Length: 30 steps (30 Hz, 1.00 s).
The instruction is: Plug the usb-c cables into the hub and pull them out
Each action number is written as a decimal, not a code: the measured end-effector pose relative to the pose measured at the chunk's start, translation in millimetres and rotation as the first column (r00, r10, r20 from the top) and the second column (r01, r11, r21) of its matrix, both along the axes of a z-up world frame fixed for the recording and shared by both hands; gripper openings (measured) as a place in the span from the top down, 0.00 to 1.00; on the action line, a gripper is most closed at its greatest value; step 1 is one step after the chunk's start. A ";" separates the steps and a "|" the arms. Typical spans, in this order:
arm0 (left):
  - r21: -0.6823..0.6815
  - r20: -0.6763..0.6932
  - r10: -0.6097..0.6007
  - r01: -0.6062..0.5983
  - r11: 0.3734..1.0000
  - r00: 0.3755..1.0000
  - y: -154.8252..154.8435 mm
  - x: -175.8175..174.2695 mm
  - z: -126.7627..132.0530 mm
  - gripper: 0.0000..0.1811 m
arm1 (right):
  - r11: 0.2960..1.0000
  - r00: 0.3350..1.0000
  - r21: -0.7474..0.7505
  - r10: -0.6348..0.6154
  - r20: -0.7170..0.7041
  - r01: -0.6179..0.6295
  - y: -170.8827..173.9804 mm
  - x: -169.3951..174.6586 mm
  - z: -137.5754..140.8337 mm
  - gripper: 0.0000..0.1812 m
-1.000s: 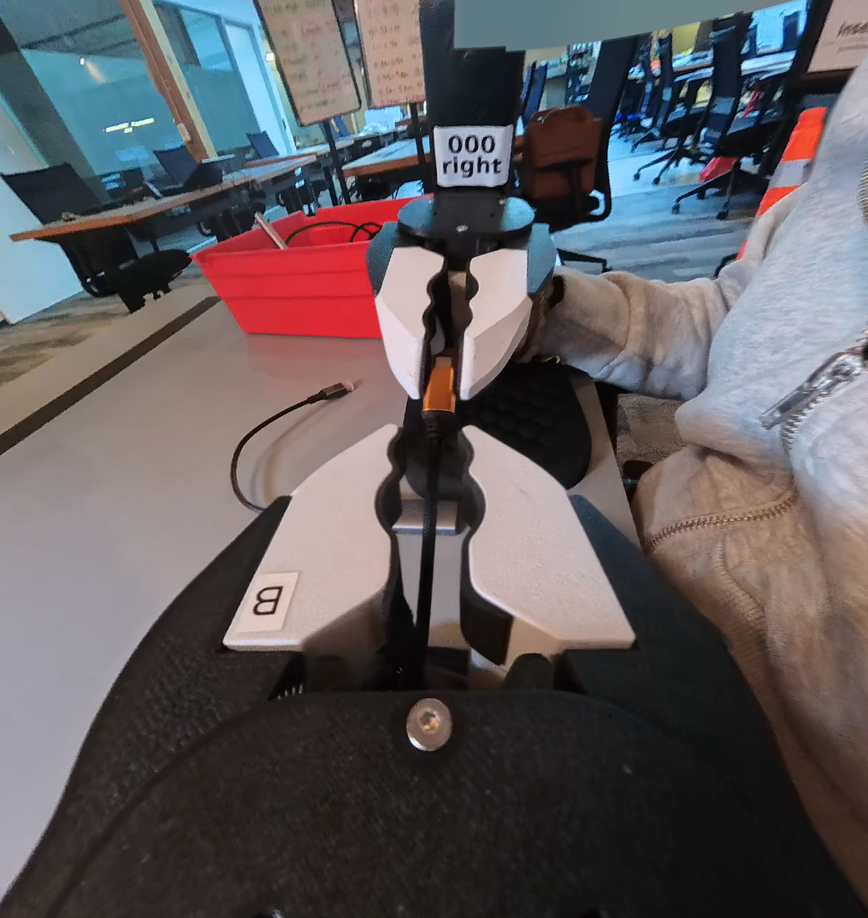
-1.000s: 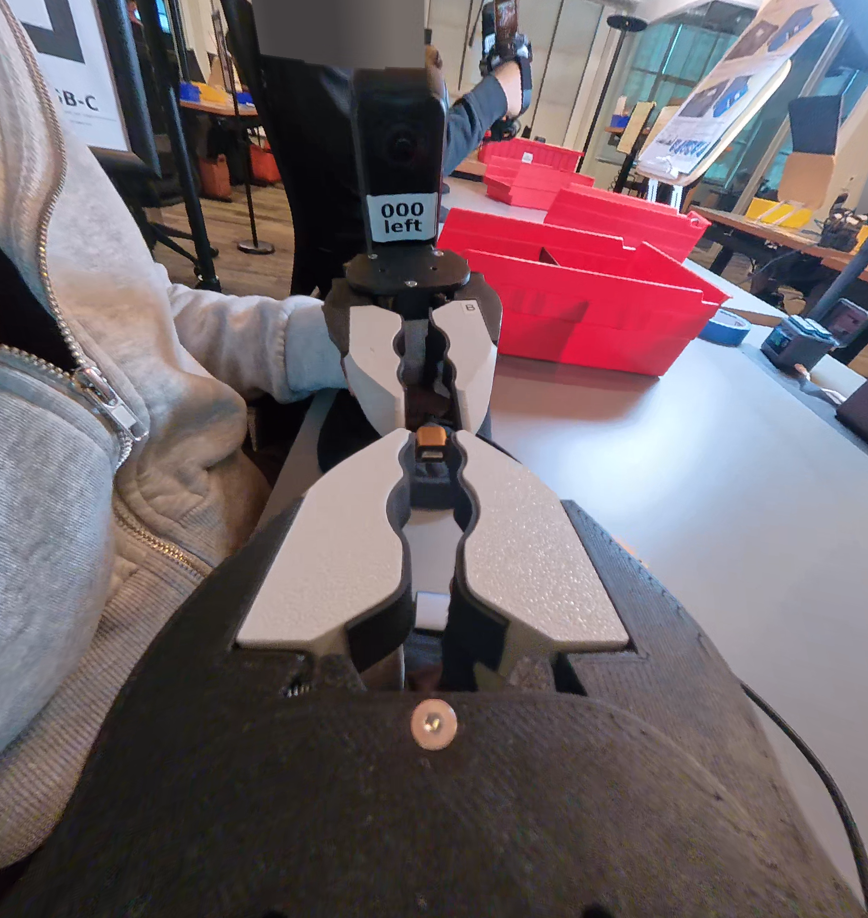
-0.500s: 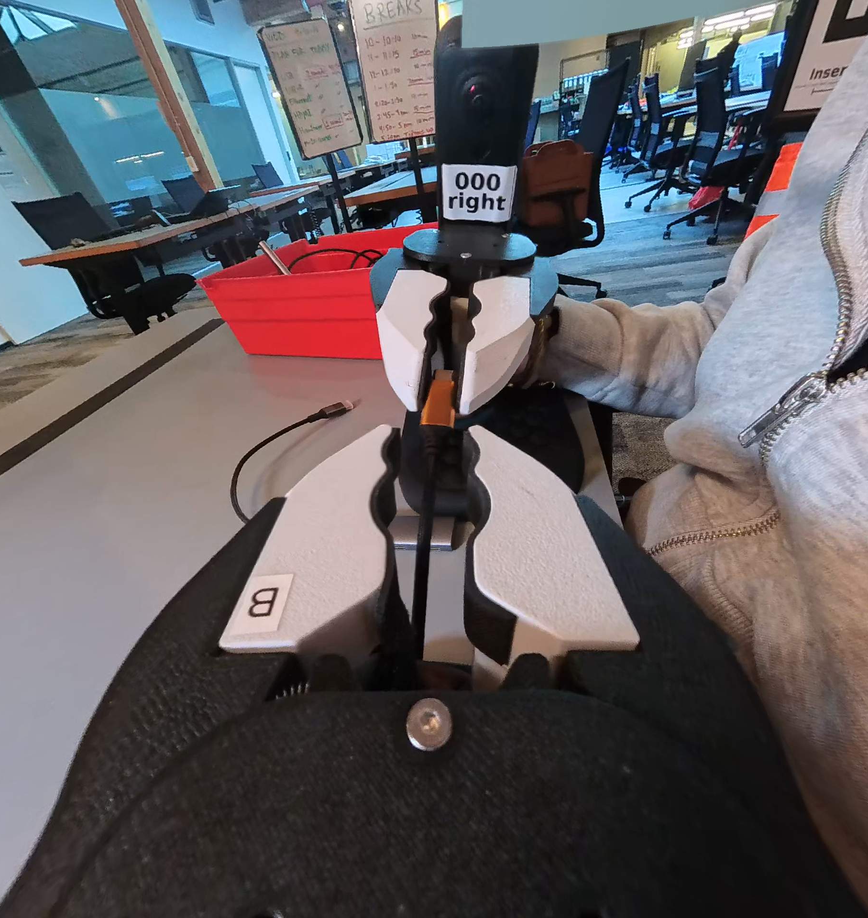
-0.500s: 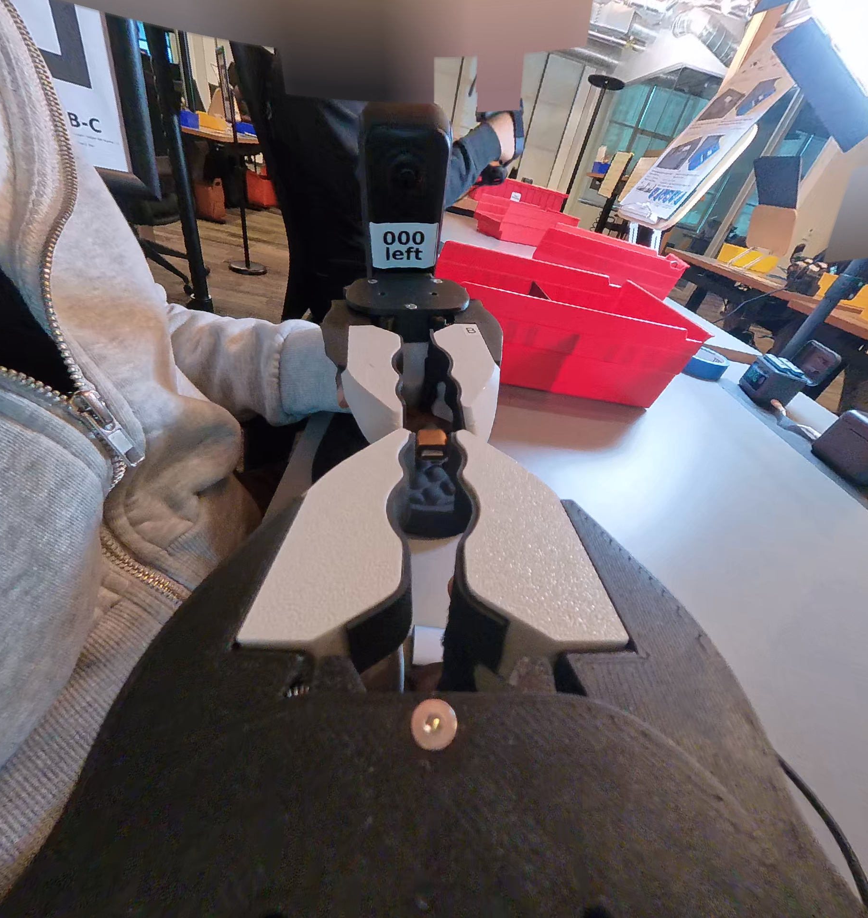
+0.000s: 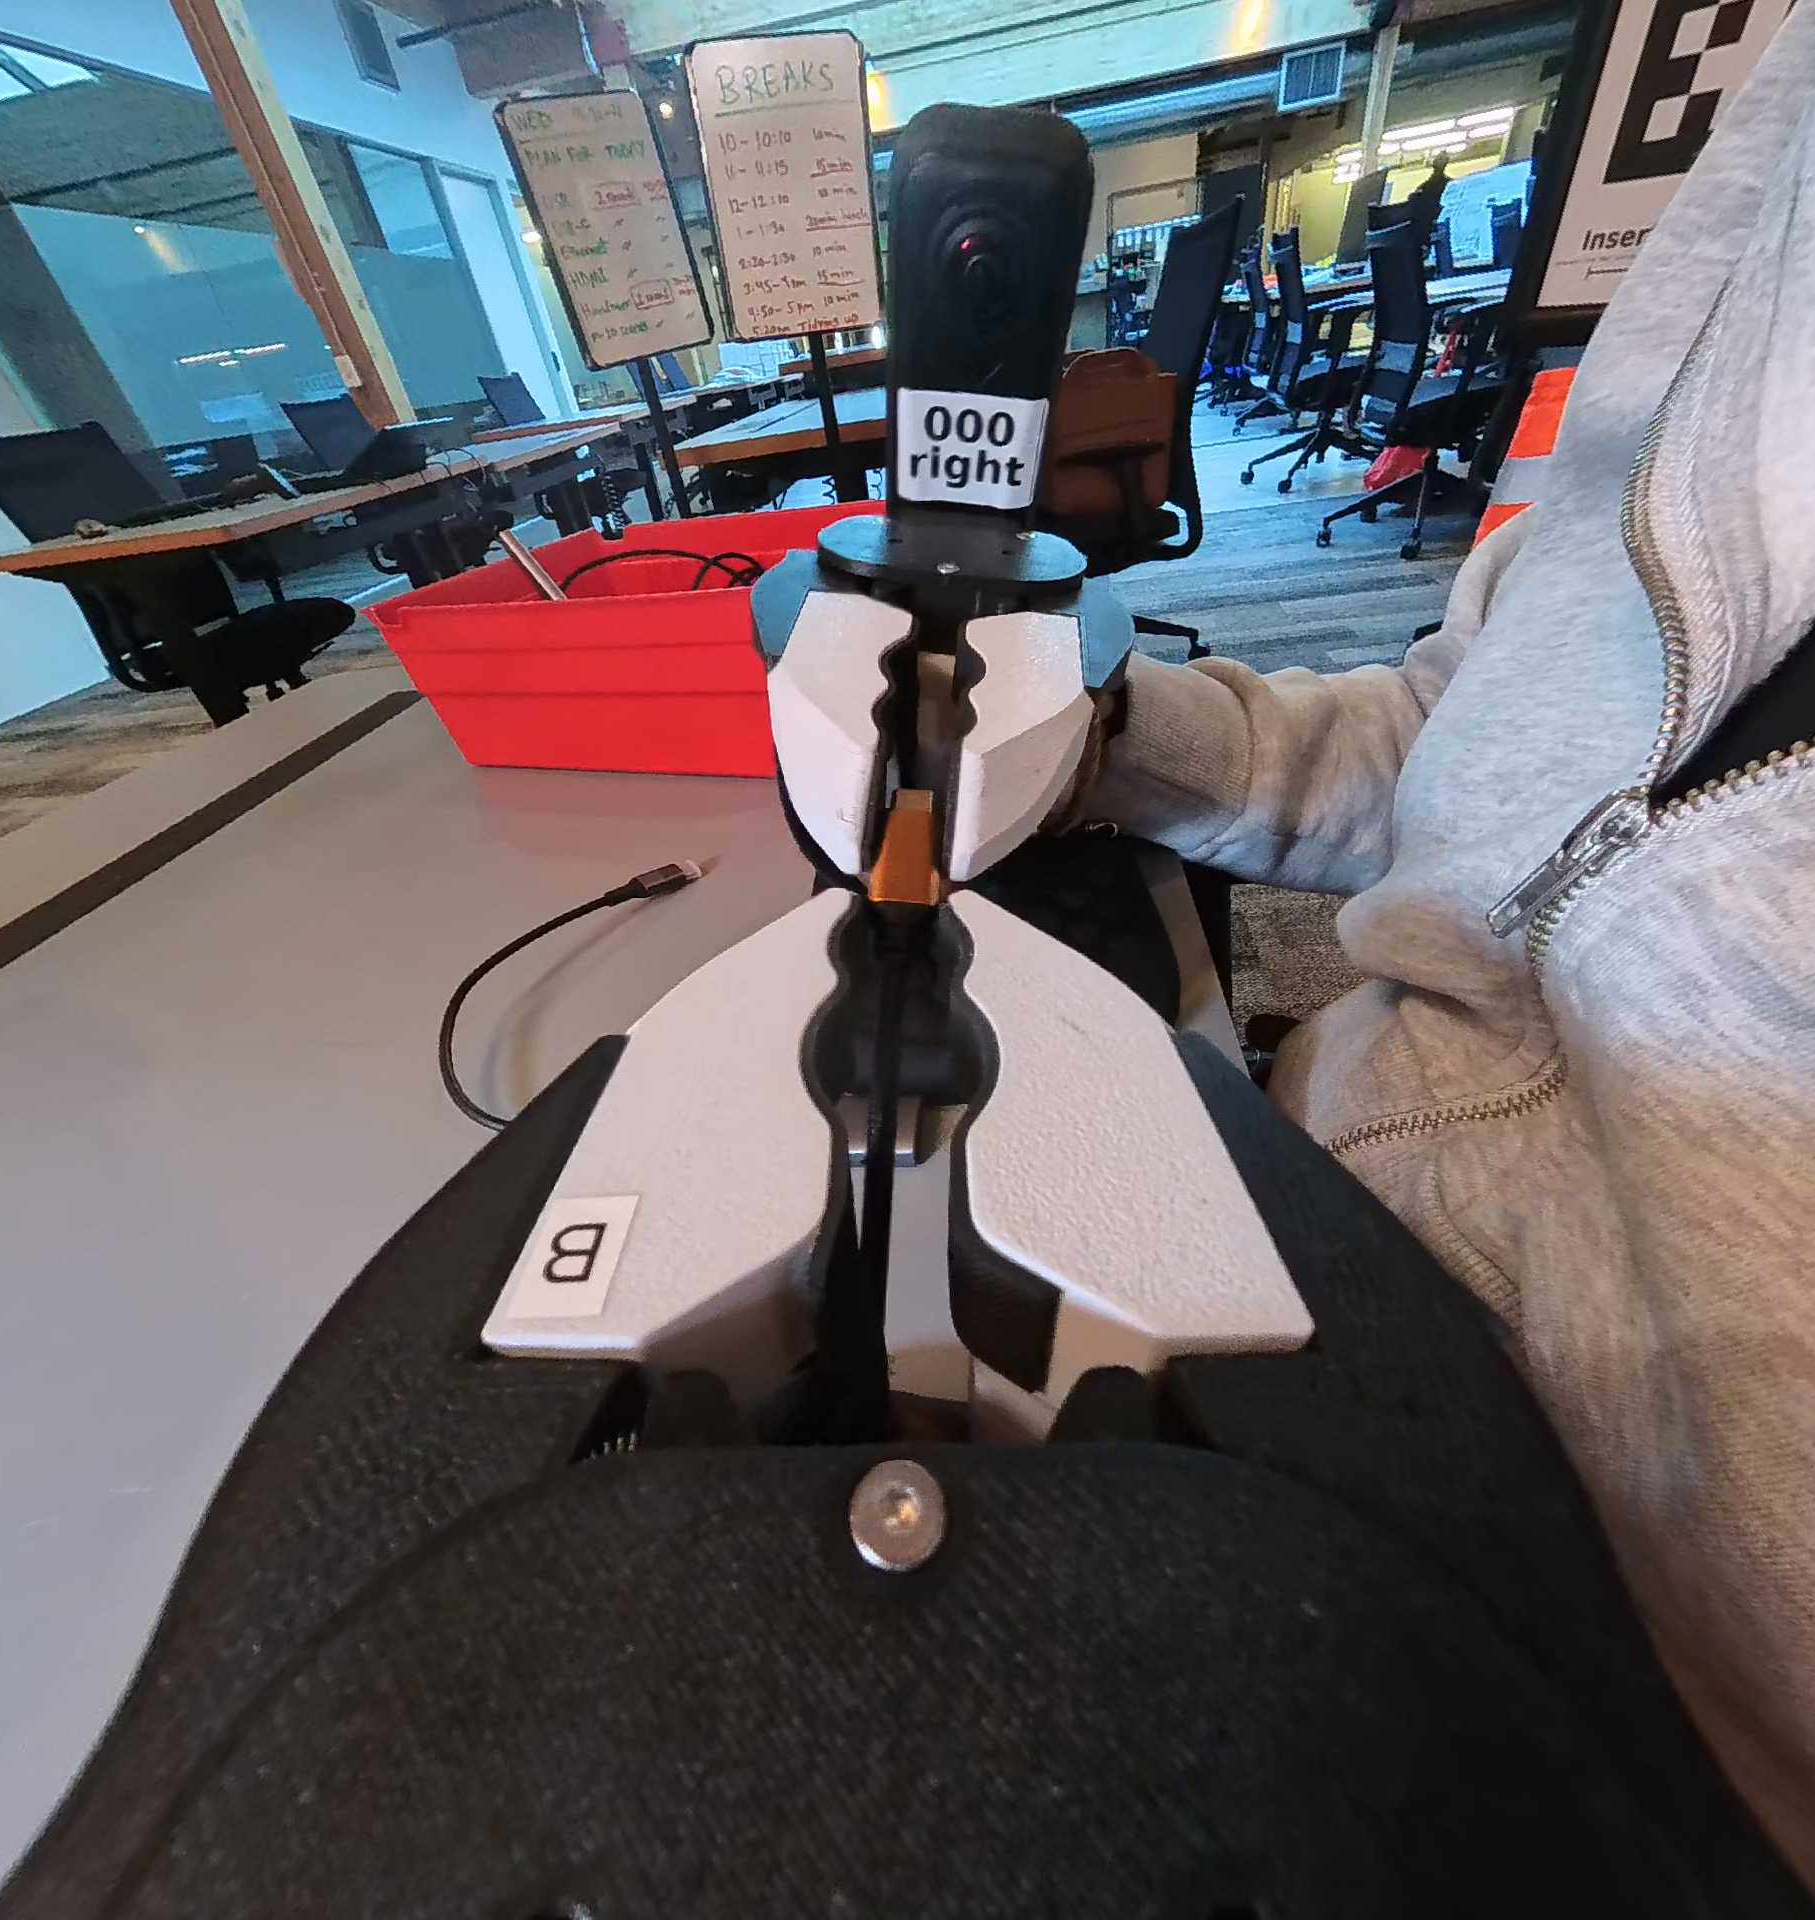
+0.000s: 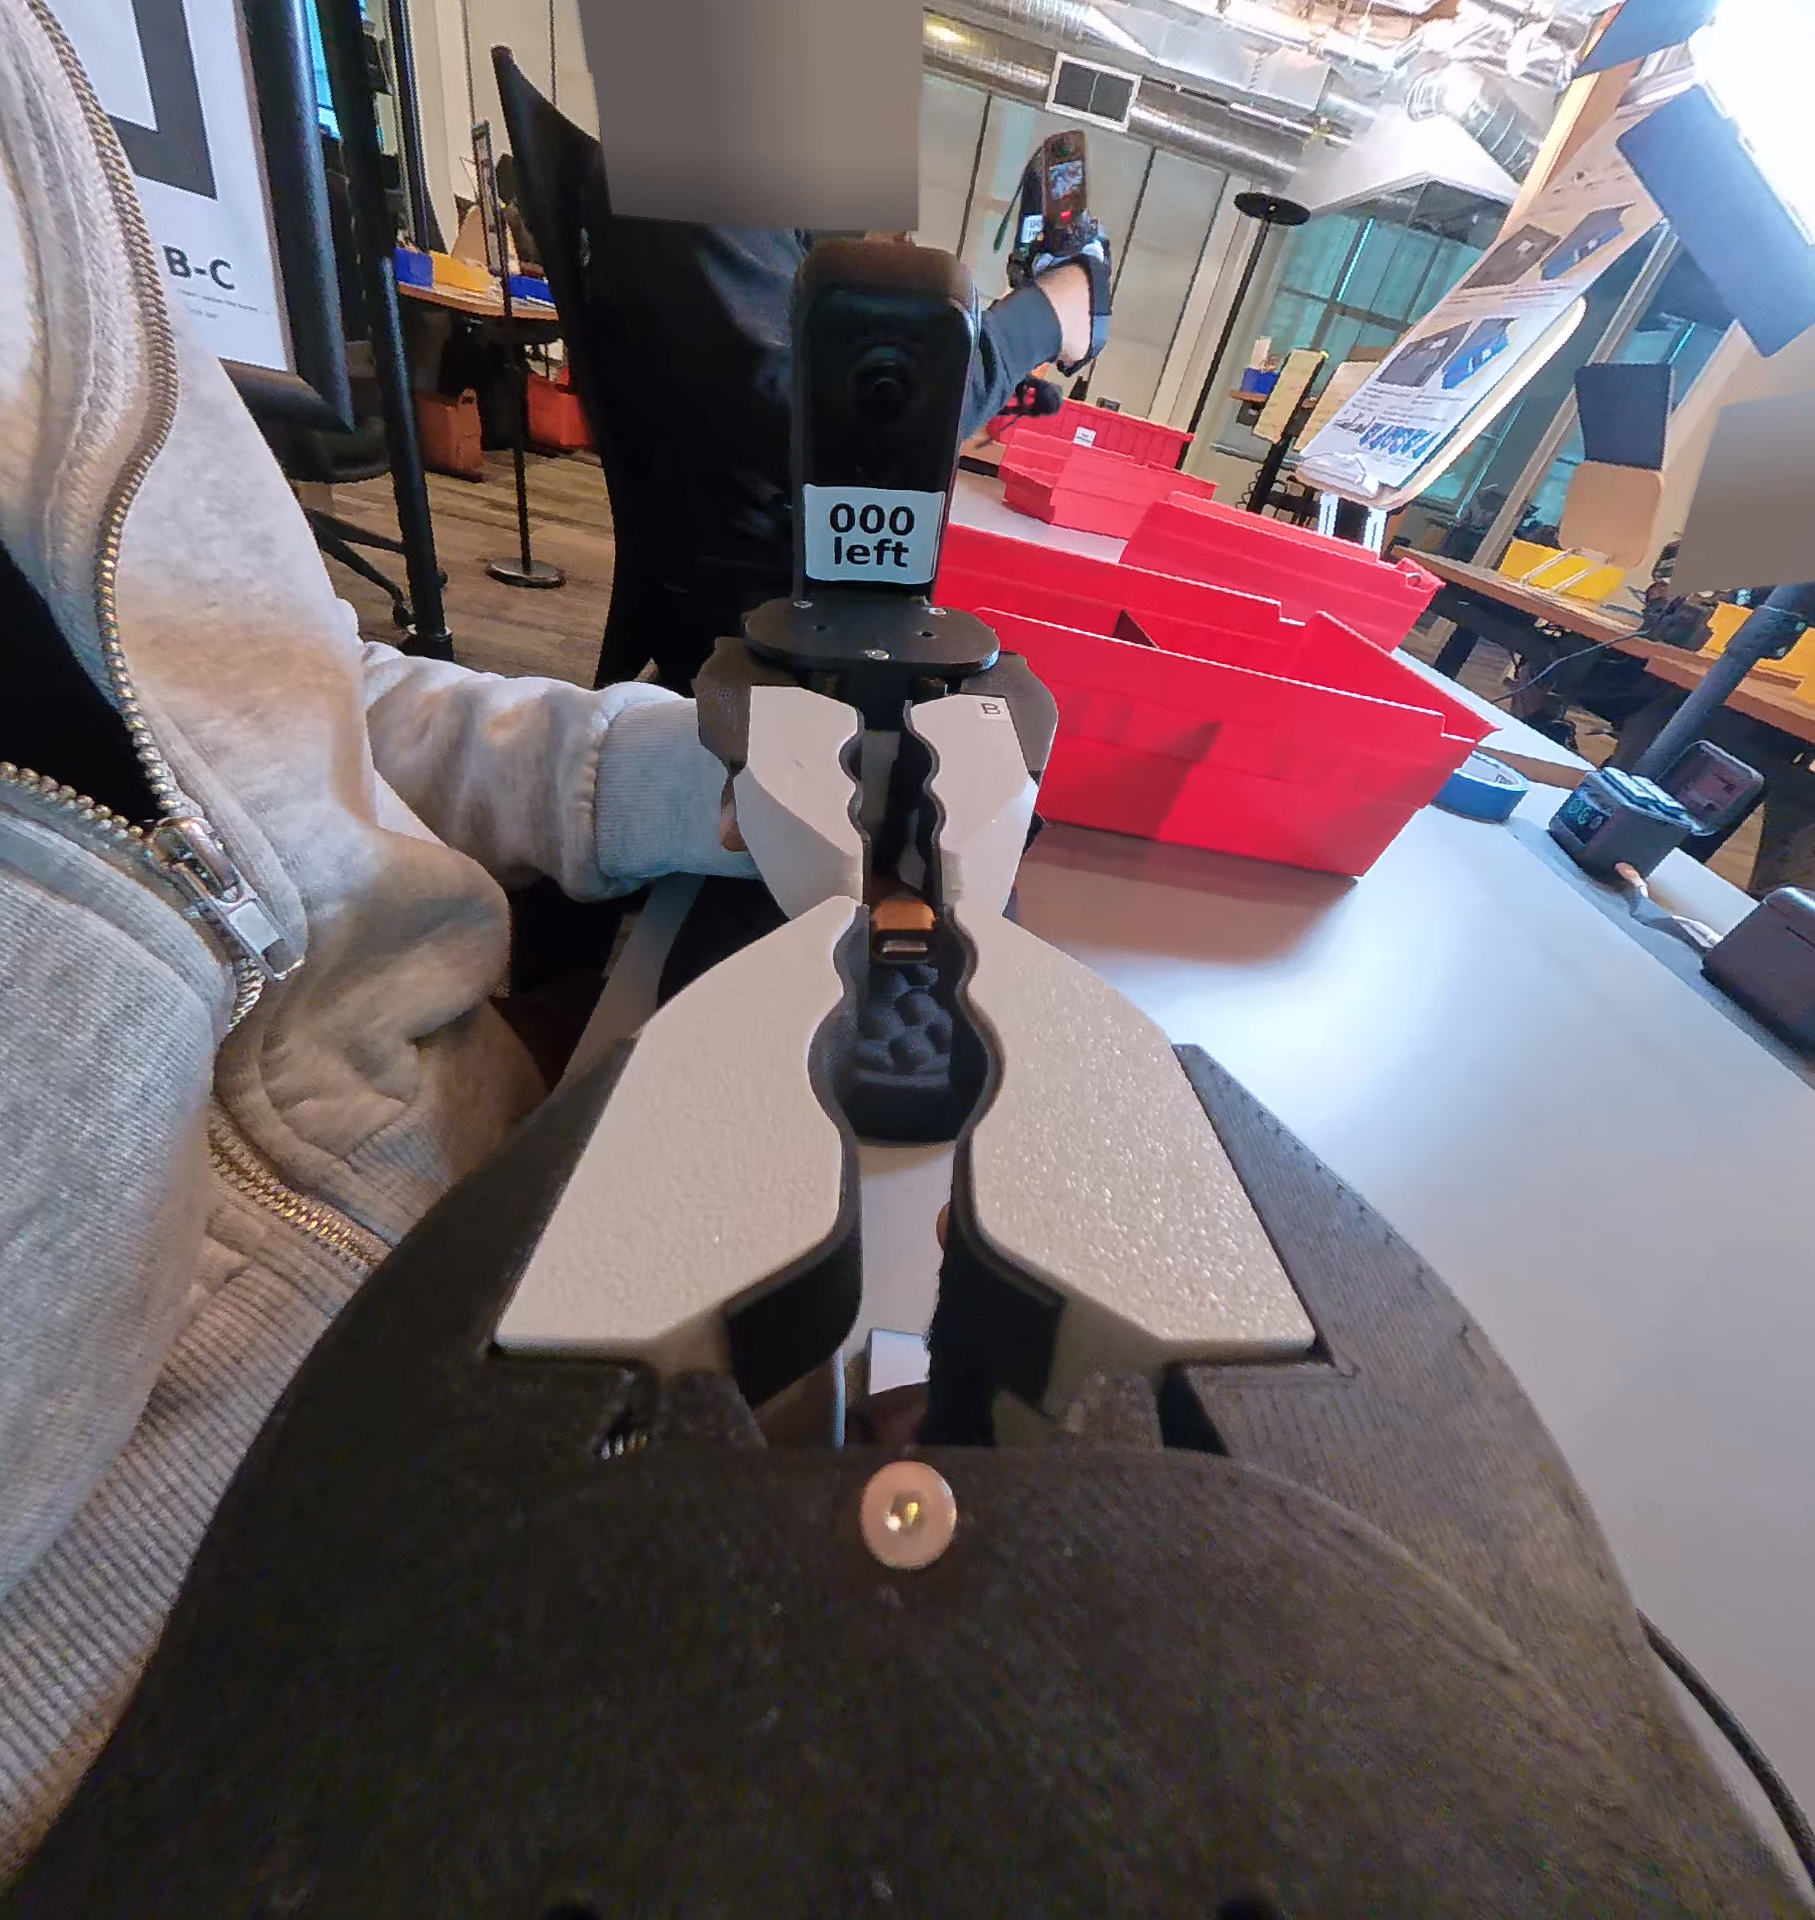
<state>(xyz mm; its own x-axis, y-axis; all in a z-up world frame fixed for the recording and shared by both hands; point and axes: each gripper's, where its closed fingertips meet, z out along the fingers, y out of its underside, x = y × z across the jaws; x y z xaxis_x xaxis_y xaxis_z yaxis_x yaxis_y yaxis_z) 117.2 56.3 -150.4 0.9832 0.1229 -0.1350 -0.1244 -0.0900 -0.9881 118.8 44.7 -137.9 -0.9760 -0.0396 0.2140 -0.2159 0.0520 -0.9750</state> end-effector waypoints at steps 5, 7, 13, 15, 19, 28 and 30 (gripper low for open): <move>-0.008 -0.003 0.045 -0.045 0.999 0.999 -0.1 -5.7 -1.0 0.93 | 0.999 0.998 0.019 -0.030 0.058 0.029 1.3 -7.3 -1.7 0.93; -0.004 0.015 0.082 -0.082 0.997 0.997 -1.2 -11.8 -0.8 0.93 | 0.994 0.987 0.040 -0.102 0.126 0.097 5.8 -22.4 -3.0 0.84; 0.120 0.128 0.188 -0.204 0.972 0.974 -16.8 -34.4 13.6 0.93 | 0.837 0.727 0.446 -0.517 0.452 0.318 40.5 -88.3 -60.9 0.66; 0.144 0.146 0.190 -0.211 0.967 0.971 -19.8 -36.3 16.2 0.93 | 0.753 0.694 0.588 -0.593 0.409 0.296 46.2 -86.0 -83.4 0.64; 0.136 0.135 0.205 -0.223 0.965 0.969 -19.3 -36.9 15.6 0.93 | 0.654 0.687 0.692 -0.655 0.314 0.307 30.4 -78.2 -99.9 0.61; 0.263 0.156 0.274 -0.308 0.915 0.949 -37.1 -46.1 31.0 0.93 | 0.497 0.706 0.740 -0.707 0.043 0.453 4.1 -83.7 -111.6 0.85; 0.285 0.161 0.271 -0.308 0.908 0.949 -39.9 -46.0 33.5 0.93 | 0.537 0.719 0.714 -0.691 0.068 0.449 3.1 -83.9 -103.1 0.85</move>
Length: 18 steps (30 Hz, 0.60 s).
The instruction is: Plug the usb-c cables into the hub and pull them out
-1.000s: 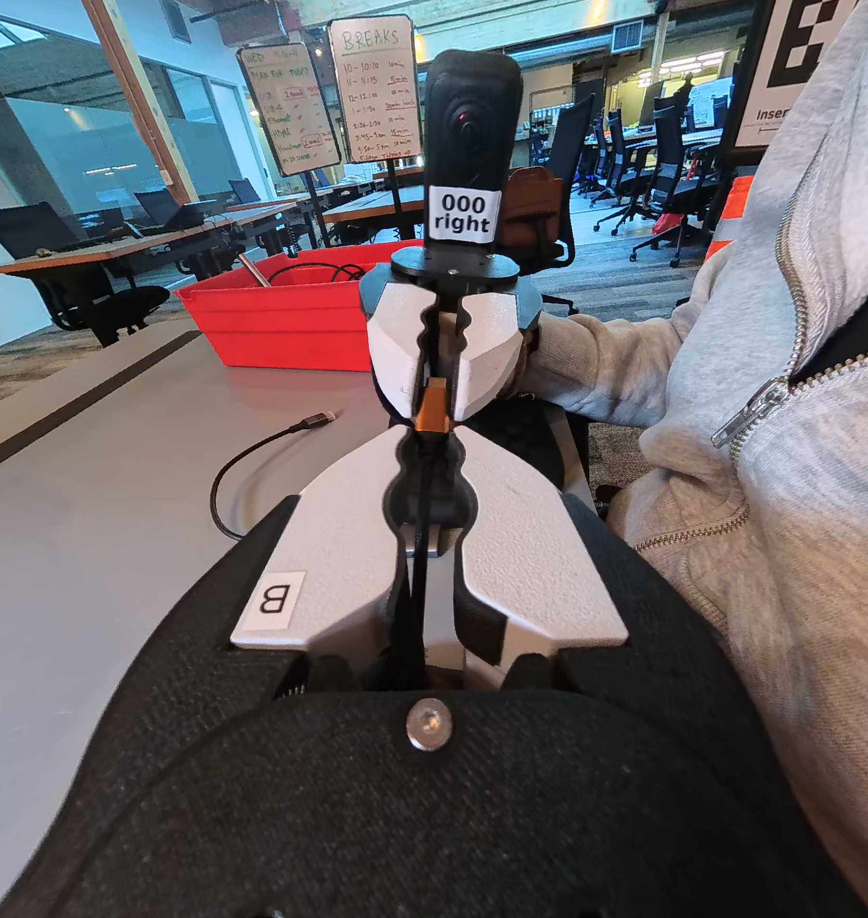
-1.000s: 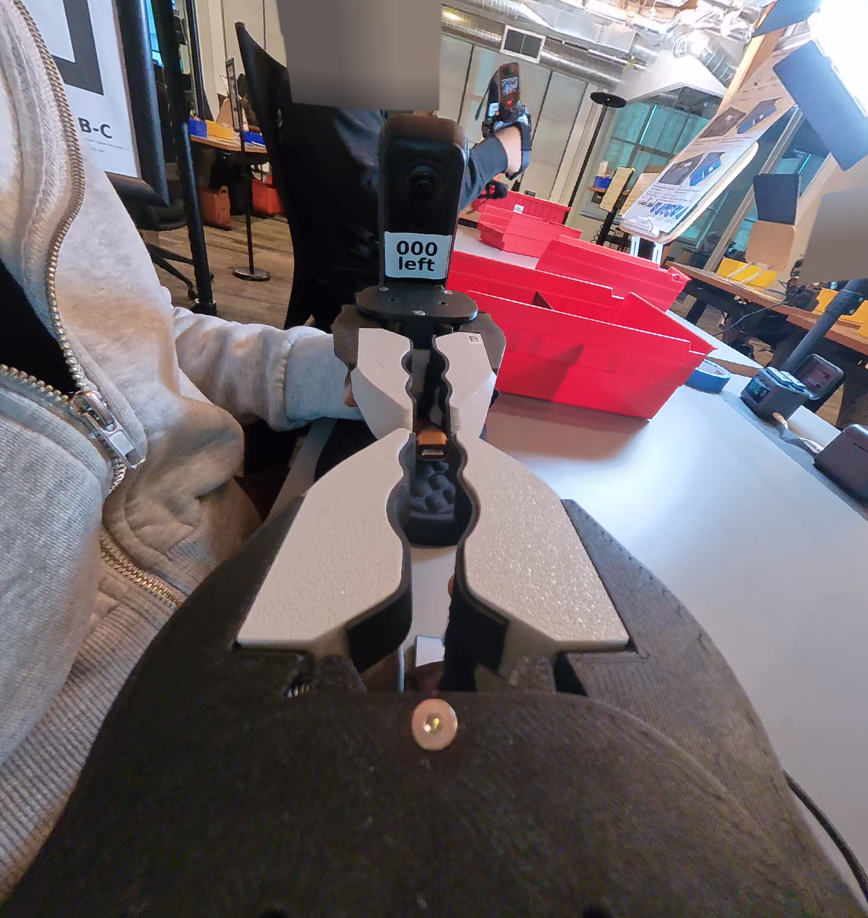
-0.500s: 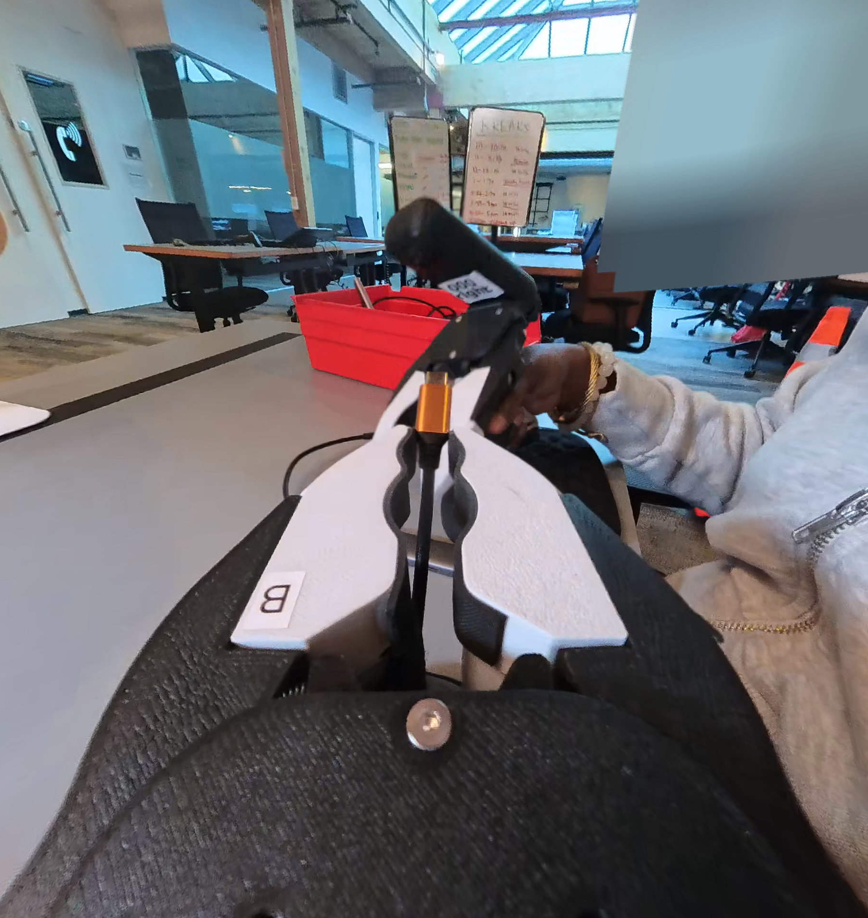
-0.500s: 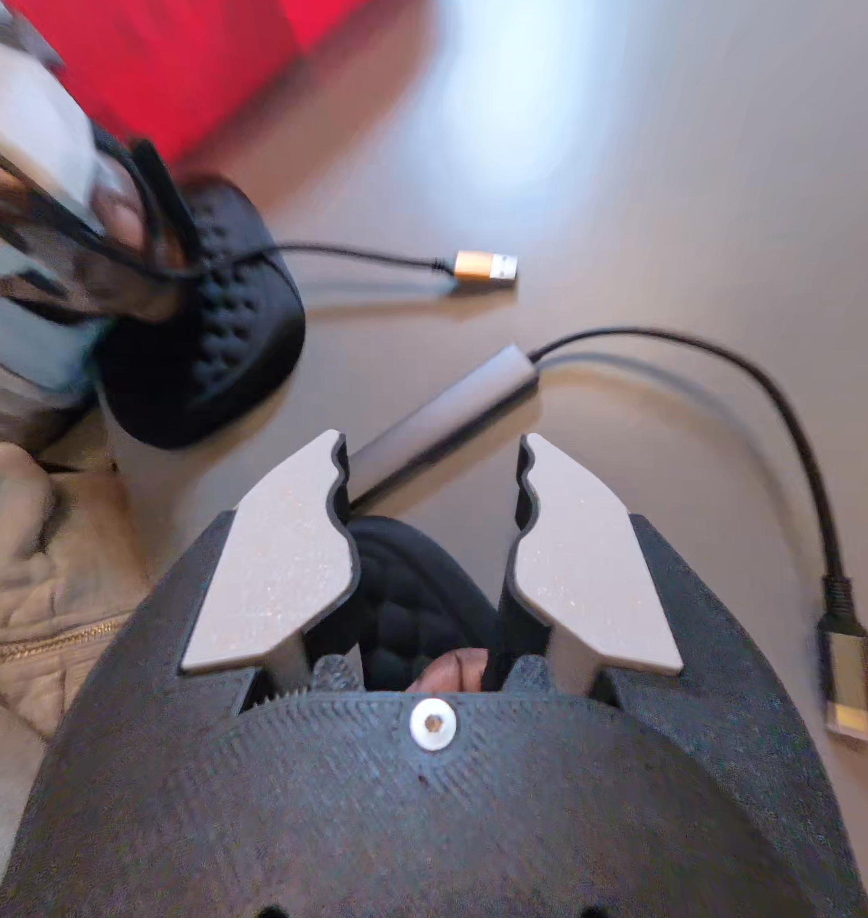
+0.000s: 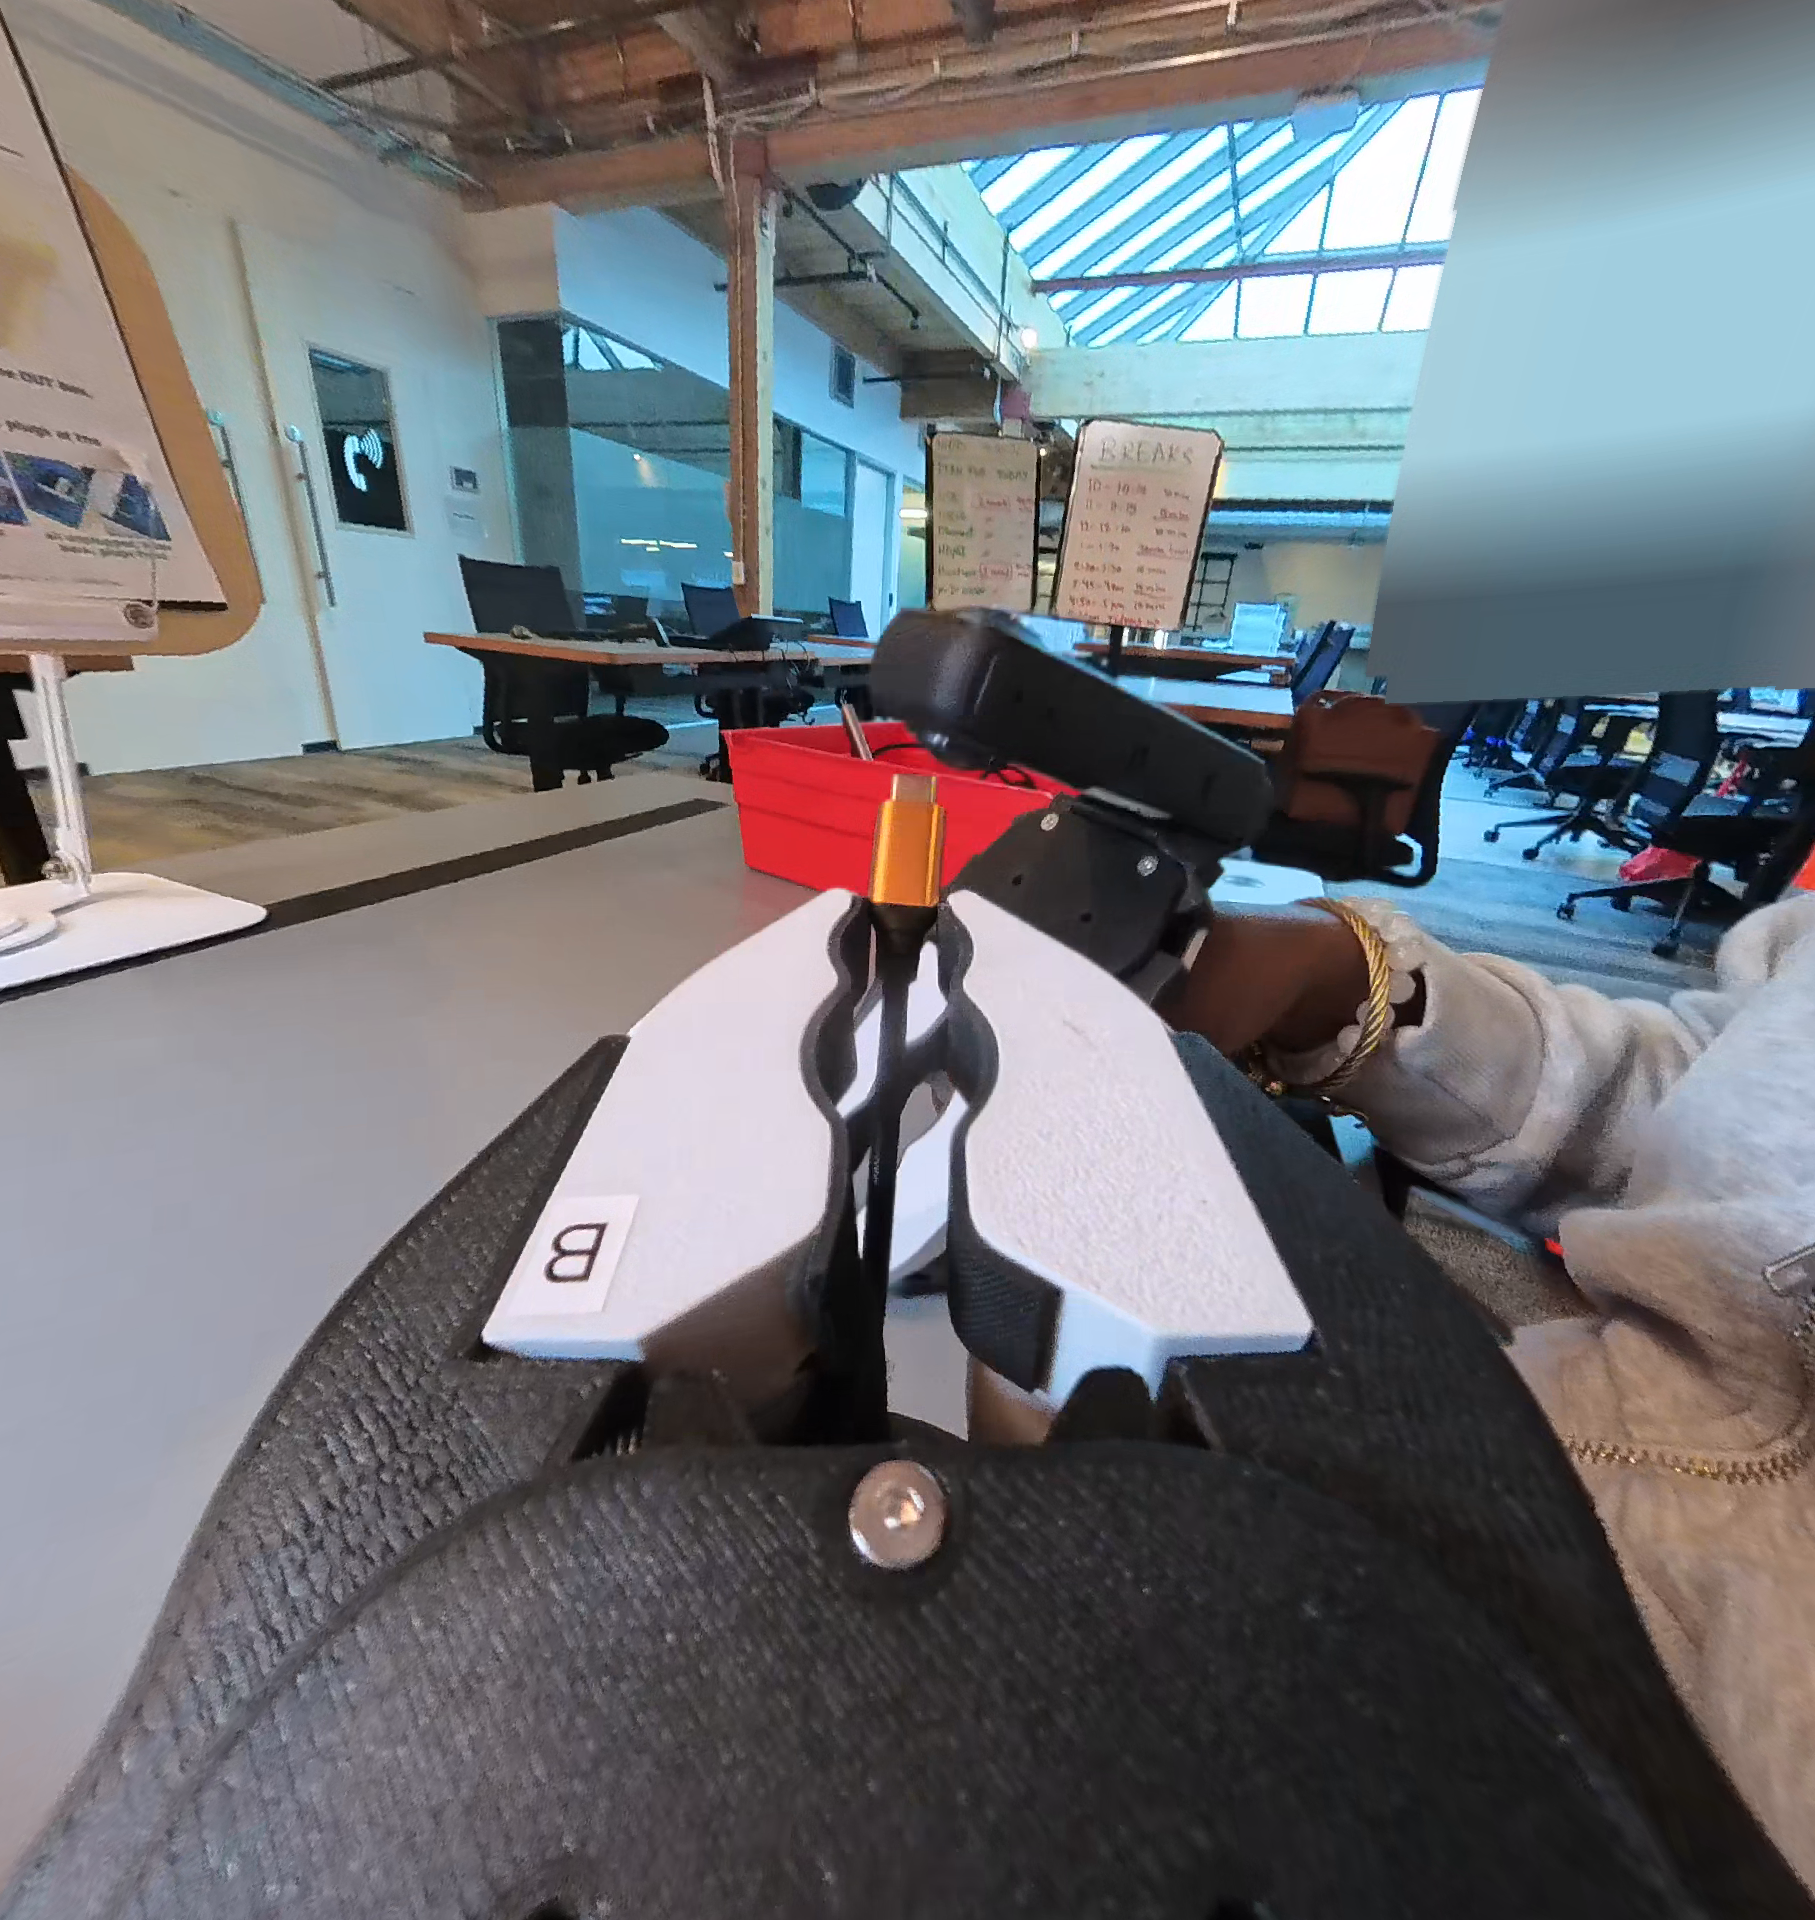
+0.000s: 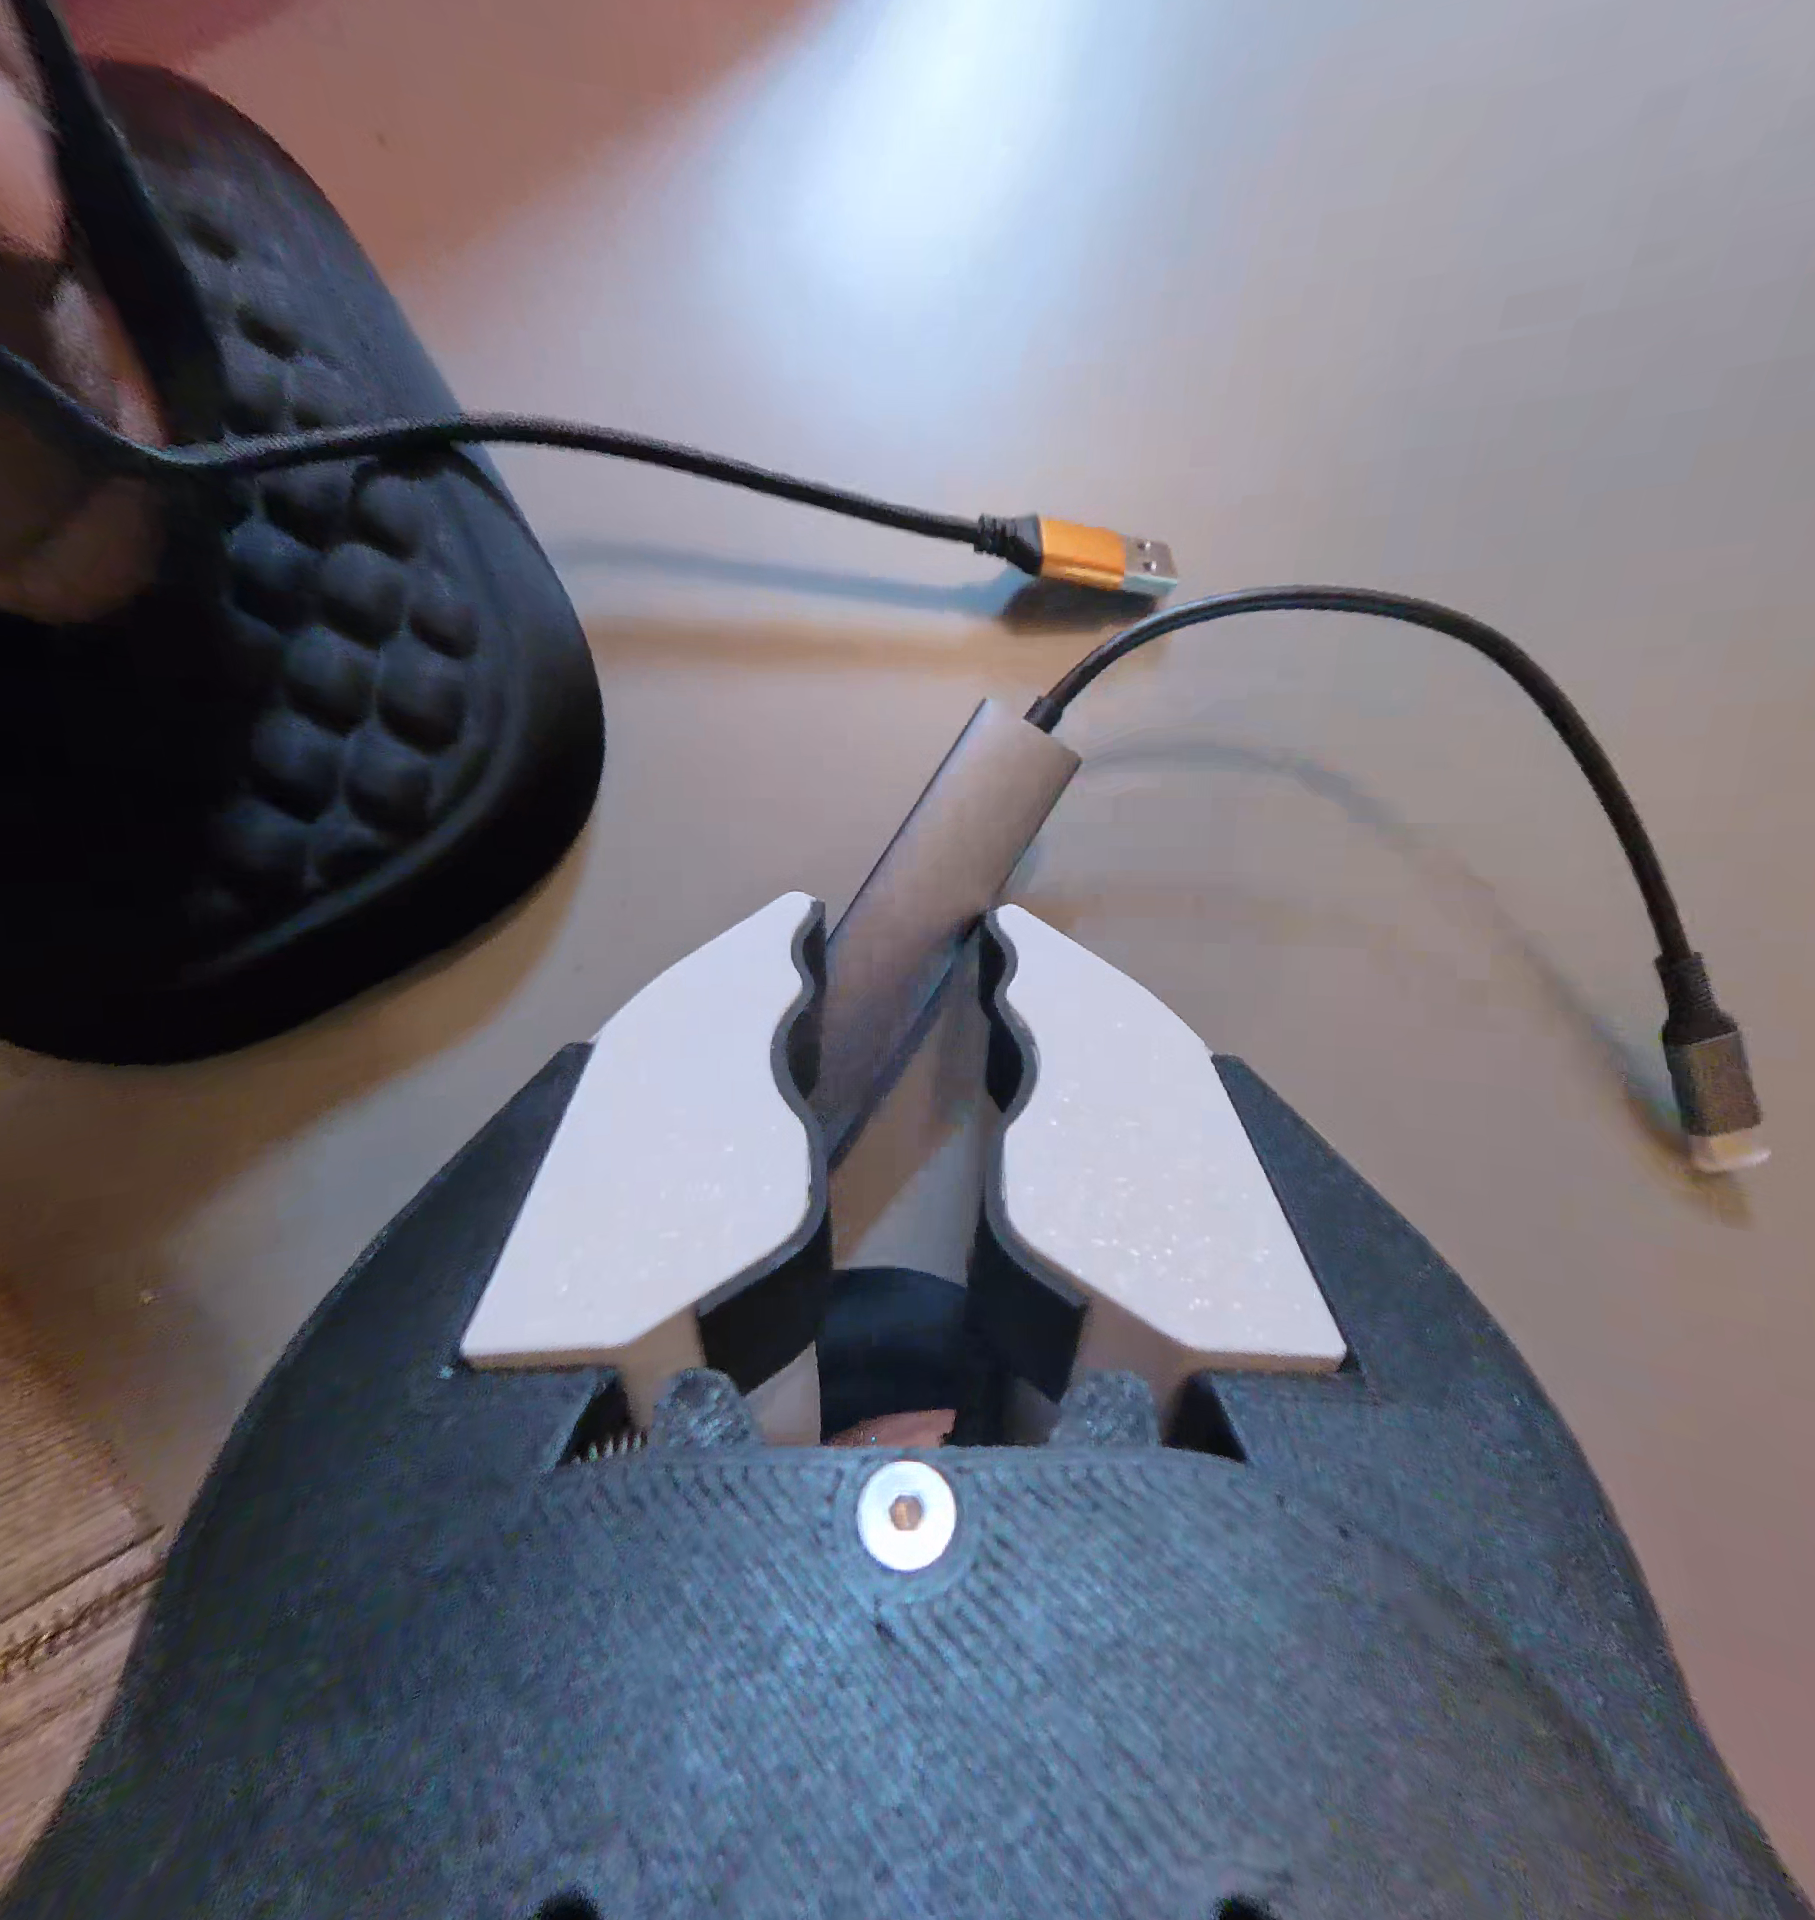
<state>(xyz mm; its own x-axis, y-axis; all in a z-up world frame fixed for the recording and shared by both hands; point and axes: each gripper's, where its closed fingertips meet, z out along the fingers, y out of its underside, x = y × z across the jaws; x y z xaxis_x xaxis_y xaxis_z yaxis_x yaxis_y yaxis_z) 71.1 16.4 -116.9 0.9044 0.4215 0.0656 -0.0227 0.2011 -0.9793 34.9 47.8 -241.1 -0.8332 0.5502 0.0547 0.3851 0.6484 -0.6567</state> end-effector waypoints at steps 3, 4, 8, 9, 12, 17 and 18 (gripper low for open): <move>0.008 -0.017 -0.002 0.003 1.000 1.000 -0.7 1.8 1.8 0.93 | 0.997 0.999 -0.071 0.025 -0.028 -0.026 10.0 3.1 33.9 0.85; 0.002 -0.023 -0.003 0.003 1.000 1.000 0.0 2.4 1.5 0.93 | 0.996 0.999 -0.075 0.039 -0.038 -0.042 17.2 6.5 46.7 0.85; -0.035 -0.043 -0.021 0.019 0.999 0.999 5.2 5.9 -1.3 0.93 | 0.993 0.992 0.094 0.082 -0.096 -0.073 67.0 20.8 72.9 1.00; -0.041 -0.048 -0.024 0.022 0.999 0.999 5.9 6.7 -1.7 0.93 | 0.986 0.991 0.146 0.099 -0.091 -0.085 78.8 26.3 71.6 1.00; -0.054 -0.060 -0.036 0.032 0.998 0.998 8.1 8.9 -2.5 0.93 | 0.962 0.993 0.249 0.120 -0.009 -0.114 102.9 41.5 46.1 1.00; -0.041 -0.057 -0.033 0.031 0.999 0.998 6.7 8.4 -1.2 0.93 | 0.969 0.991 0.207 0.128 0.043 -0.134 111.8 40.8 22.7 0.96; -0.033 -0.055 -0.033 0.031 0.999 0.998 5.9 8.1 -0.5 0.93 | 0.970 0.988 0.188 0.151 0.023 -0.153 109.0 37.6 25.1 0.93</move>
